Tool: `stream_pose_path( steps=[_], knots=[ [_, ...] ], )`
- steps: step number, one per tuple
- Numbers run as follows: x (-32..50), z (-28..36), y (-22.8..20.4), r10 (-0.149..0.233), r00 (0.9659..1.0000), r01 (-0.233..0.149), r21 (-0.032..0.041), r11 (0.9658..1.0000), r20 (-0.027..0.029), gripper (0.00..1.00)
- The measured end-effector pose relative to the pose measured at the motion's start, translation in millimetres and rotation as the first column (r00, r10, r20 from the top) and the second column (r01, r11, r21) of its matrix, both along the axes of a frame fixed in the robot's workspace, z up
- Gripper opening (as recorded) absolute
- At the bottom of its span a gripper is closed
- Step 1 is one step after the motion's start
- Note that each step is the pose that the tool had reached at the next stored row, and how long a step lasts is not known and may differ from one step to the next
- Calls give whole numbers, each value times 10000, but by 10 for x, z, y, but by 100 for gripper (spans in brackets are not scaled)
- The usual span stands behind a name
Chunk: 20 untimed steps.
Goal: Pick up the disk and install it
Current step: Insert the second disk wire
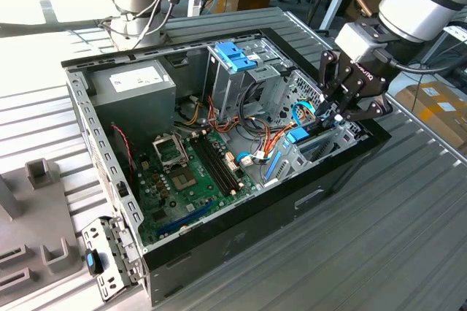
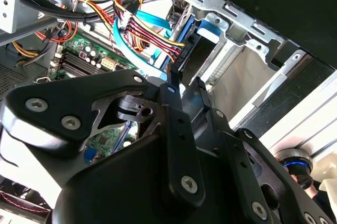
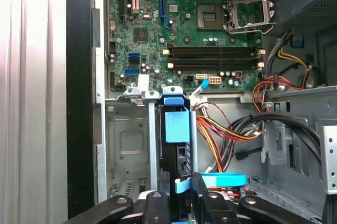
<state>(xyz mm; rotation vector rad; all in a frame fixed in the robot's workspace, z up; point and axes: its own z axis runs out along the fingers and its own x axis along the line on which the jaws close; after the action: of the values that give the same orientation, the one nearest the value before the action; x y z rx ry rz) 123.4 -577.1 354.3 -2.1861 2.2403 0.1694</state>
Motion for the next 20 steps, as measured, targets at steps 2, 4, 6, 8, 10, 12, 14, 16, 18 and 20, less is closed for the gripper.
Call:
stream_pose_path(
  steps=[2,4,6,8,10,12,14,16,18,20],
  knots=[
    [-9,-19,1,0,10000,0,0,10000,0,30],
    [-13,-52,1,1,10000,-1,0,10000,0,30],
    [-13,-72,1,0,10000,0,-2,10000,0,30],
    [-13,-73,0,0,10000,0,0,10000,0,30],
    [-13,-74,1,0,10000,0,0,10000,0,30],
    [-13,-74,0,0,10000,0,0,10000,0,30],
    [-13,-75,1,0,10000,0,0,10000,0,31],
    [-13,-75,1,0,10000,0,0,10000,0,49],
    [-13,-76,1,0,10000,0,0,10000,0,56],
    [-13,-76,1,0,10000,0,0,10000,0,56]
  ],
)
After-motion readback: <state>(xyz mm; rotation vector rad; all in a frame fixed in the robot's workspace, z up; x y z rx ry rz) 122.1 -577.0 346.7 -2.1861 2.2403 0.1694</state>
